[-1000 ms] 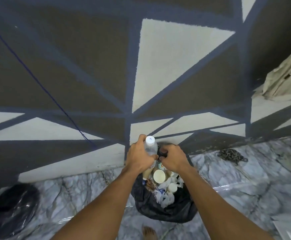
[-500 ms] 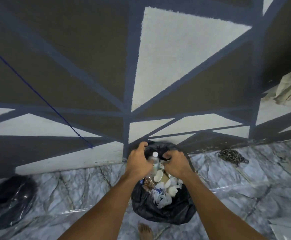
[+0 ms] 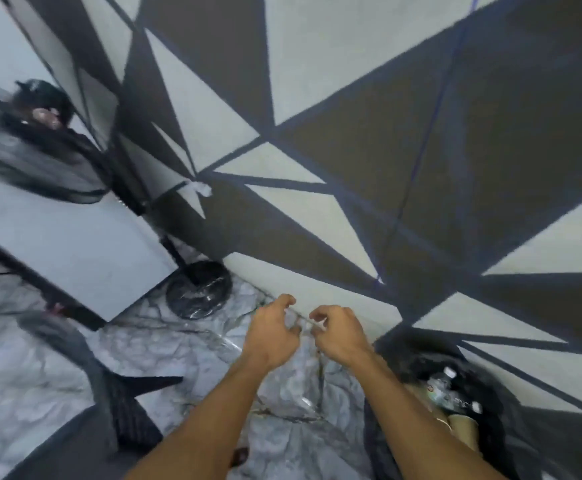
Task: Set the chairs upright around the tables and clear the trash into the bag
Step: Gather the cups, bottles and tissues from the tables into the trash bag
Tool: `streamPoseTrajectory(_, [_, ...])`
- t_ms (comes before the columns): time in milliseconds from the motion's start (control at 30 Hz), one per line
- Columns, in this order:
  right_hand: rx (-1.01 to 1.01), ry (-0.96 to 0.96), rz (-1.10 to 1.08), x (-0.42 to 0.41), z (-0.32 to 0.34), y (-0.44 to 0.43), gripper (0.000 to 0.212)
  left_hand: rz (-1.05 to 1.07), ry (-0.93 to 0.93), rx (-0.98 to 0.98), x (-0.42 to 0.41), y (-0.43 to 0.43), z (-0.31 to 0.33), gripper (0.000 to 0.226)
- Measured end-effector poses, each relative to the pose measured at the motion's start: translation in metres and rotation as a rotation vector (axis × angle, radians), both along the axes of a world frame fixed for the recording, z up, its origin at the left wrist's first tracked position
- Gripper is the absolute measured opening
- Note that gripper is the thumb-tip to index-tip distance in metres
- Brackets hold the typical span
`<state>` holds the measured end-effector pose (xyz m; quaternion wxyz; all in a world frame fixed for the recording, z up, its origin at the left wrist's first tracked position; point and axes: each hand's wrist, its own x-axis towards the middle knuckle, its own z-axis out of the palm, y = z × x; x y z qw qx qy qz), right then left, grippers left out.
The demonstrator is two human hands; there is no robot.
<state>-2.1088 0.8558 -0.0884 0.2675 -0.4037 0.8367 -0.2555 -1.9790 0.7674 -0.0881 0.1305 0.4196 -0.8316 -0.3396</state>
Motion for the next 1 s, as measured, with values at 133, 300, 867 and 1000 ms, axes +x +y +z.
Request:
streamPoseTrajectory(133, [-0.103,0.048,0.23,0.129,0.04,-0.063,0.03,0.236,0.127,-0.059,0.141,-0.029,0.026,0.038])
streamPoseTrajectory(300, [-0.208,0.061,0.502,0.311,0.068,-0.1,0.024,0.523,0.189,-0.136,0.33,-0.019,0.051,0.032])
streamPoseTrajectory(867, [0.069,-0.021,1.481,0.767,-0.014,-0.081,0.041,1.463,0.011,0.1,0.737,0.119,-0.012,0.038])
streamPoseTrajectory(1000, [0.158,0.112,1.57,0.801,-0.063,-0.087,0.057,1.52,-0.132,0.269,0.77,0.135,-0.063,0.058])
